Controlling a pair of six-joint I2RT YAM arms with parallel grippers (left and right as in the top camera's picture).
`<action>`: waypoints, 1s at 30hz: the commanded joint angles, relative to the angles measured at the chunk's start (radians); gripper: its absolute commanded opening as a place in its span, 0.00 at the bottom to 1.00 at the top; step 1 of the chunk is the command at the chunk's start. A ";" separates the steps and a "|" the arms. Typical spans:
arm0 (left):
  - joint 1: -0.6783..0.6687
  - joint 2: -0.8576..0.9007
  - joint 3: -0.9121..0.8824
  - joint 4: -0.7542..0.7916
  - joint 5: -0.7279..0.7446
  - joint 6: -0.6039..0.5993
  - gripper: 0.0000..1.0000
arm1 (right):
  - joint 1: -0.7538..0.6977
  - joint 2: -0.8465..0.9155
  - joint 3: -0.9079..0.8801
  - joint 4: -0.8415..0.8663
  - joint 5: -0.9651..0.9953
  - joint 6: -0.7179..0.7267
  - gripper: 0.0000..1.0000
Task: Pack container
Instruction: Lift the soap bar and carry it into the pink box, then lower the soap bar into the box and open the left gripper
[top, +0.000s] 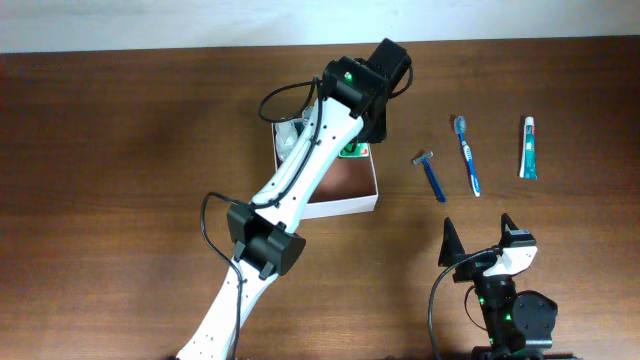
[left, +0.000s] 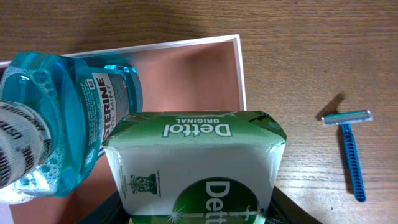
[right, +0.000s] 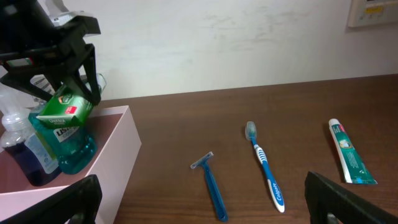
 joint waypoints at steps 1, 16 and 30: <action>0.007 0.038 0.008 -0.001 -0.027 -0.033 0.36 | -0.008 -0.008 -0.008 -0.001 -0.013 -0.007 0.99; 0.007 0.063 0.008 0.003 -0.025 -0.040 0.54 | -0.008 -0.008 -0.008 -0.001 -0.013 -0.007 0.99; 0.007 0.074 0.008 0.006 -0.024 -0.024 0.62 | -0.008 -0.008 -0.008 -0.001 -0.013 -0.007 0.99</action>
